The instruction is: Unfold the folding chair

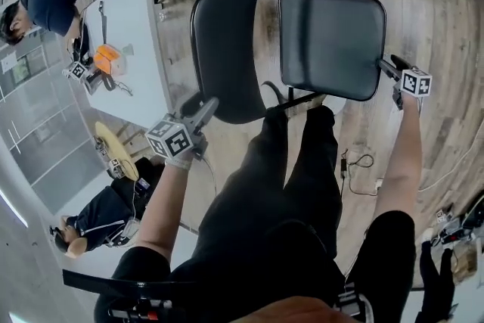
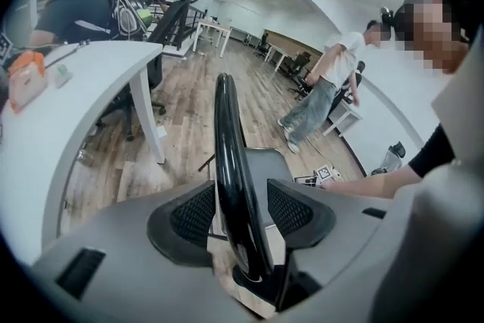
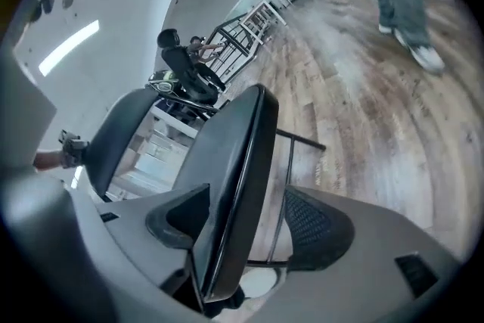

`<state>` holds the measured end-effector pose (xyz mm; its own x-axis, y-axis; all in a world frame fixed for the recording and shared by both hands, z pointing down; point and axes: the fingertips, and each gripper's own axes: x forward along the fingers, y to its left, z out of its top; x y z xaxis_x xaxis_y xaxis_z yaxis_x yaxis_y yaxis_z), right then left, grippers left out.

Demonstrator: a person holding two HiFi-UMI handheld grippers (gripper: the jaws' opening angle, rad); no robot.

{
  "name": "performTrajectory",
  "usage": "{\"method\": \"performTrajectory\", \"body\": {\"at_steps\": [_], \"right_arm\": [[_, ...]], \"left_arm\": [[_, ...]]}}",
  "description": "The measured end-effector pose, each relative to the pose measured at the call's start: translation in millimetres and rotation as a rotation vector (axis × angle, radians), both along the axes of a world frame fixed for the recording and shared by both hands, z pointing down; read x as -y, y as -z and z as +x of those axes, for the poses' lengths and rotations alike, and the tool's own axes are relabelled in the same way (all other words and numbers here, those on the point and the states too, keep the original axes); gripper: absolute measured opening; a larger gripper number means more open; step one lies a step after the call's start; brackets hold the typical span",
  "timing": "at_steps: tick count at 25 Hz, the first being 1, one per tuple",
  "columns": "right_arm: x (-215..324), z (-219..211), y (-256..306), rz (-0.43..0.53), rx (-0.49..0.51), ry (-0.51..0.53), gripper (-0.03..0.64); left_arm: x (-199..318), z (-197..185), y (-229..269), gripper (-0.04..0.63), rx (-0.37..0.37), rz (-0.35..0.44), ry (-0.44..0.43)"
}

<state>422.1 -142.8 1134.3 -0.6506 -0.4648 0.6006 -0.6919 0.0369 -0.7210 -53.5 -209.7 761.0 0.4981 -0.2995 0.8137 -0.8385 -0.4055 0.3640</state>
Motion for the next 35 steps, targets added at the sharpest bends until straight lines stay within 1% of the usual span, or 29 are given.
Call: {"method": "performTrajectory", "body": {"at_steps": [2, 3, 4, 6, 7, 9, 12, 15, 19, 21, 23, 25, 27, 28, 30, 33, 34, 35], "right_arm": [[8, 12, 18, 0.039, -0.129, -0.004, 0.293], [11, 16, 30, 0.061, -0.176, 0.0, 0.293], [13, 16, 44, 0.086, -0.211, 0.005, 0.293], [12, 6, 76, 0.134, -0.248, 0.016, 0.291], [9, -4, 94, 0.157, -0.254, 0.022, 0.291], [2, -26, 133, 0.203, -0.254, 0.03, 0.291], [-8, -64, 199, 0.281, -0.257, 0.045, 0.291], [-19, -105, 267, 0.364, -0.253, 0.053, 0.291], [-48, -162, 359, 0.476, -0.246, 0.068, 0.291], [-61, -184, 409, 0.545, -0.245, 0.068, 0.291], [-76, -206, 458, 0.612, -0.236, 0.069, 0.284], [-93, -226, 503, 0.676, -0.239, 0.079, 0.254], [-110, -243, 546, 0.74, -0.237, 0.076, 0.215], [-119, -251, 567, 0.772, -0.23, 0.073, 0.188], [-135, -267, 609, 0.838, -0.222, 0.079, 0.111], [-155, -286, 661, 0.931, -0.225, 0.095, 0.013], [-162, -290, 675, 0.953, -0.217, 0.094, 0.008], [-167, -293, 686, 0.969, -0.209, 0.09, 0.008]], "left_arm": [[2, -4, 14, 0.199, 0.02, 0.057, 0.028], [3, -3, 22, 0.199, 0.027, 0.092, 0.028], [3, -1, 30, 0.199, 0.034, 0.127, 0.018], [2, 6, 48, 0.199, 0.046, 0.194, -0.018], [1, 10, 57, 0.199, 0.046, 0.225, -0.04], [-3, 20, 75, 0.199, 0.024, 0.277, -0.084], [-12, 32, 96, 0.199, -0.038, 0.338, -0.122], [-25, 45, 113, 0.199, -0.107, 0.376, -0.173], [-63, 63, 143, 0.199, -0.202, 0.417, -0.261], [-81, 74, 162, 0.199, -0.243, 0.468, -0.322], [-99, 82, 183, 0.198, -0.278, 0.538, -0.377], [-117, 88, 203, 0.197, -0.318, 0.592, -0.419], [-137, 93, 221, 0.184, -0.359, 0.624, -0.457], [-148, 95, 232, 0.165, -0.378, 0.64, -0.476], [-167, 99, 260, 0.105, -0.416, 0.682, -0.509], [-189, 105, 301, 0.022, -0.475, 0.747, -0.523], [-195, 107, 312, 0.005, -0.495, 0.757, -0.522], [-201, 109, 321, 0.005, -0.511, 0.764, -0.521]]}}
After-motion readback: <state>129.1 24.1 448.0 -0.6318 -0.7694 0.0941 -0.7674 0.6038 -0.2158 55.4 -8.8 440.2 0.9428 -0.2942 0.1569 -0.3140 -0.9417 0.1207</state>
